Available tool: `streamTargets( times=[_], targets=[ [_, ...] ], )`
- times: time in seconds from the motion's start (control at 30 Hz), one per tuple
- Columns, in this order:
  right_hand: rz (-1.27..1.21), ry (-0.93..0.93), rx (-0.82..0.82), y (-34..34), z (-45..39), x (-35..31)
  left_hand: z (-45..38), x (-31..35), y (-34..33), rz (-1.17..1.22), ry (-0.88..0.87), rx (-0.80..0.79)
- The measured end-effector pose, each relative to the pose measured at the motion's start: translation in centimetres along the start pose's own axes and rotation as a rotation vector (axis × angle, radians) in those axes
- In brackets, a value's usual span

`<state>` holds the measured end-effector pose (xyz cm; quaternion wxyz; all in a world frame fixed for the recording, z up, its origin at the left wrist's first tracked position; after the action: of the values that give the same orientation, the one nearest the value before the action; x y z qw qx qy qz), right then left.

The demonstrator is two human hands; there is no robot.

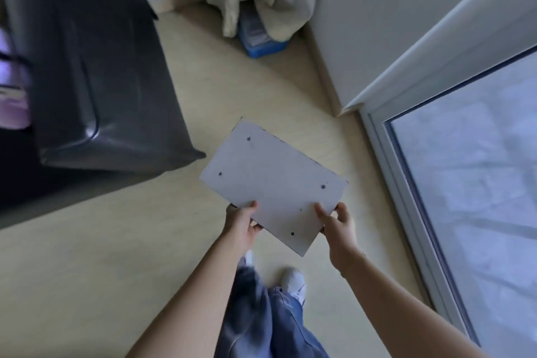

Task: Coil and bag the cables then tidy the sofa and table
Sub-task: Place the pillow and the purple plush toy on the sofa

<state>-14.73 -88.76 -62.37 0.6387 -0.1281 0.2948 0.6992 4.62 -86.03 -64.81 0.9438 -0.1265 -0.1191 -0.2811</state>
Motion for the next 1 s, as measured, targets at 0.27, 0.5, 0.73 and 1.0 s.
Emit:
streamTargets(
  times=[0.27,0.5,0.73,1.0],
  targets=[
    [-0.299,-0.140,0.097,-0.3,-8.6,-7.9,-6.3,8.3,-13.3,-0.188,-0.088,-0.052],
    [-0.373,-0.177,0.040,-2.5,-16.9,-12.6,-13.7,13.5,-20.6,-0.348,-0.148,-0.101],
    [-0.355,-0.216,0.076,-3.1,-26.7,-16.0,-22.3,15.5,-26.6,-0.397,-0.169,-0.095],
    [-0.320,-0.291,0.106,-3.9,-32.0,-19.2,-26.0,17.9,-31.3,-0.380,-0.227,-0.137]
  ],
)
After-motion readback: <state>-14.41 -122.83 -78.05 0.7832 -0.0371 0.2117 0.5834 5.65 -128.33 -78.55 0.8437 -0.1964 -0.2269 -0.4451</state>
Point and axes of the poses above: each hand's wrist, its own z-axis away from the middle knuckle, its own y-axis out of the back of the hand, x = y × z, the point moved 3 cm from there along -z, towards the middle knuckle, and after that the axes turned 14 degrees about z, right-handed, at the moved point
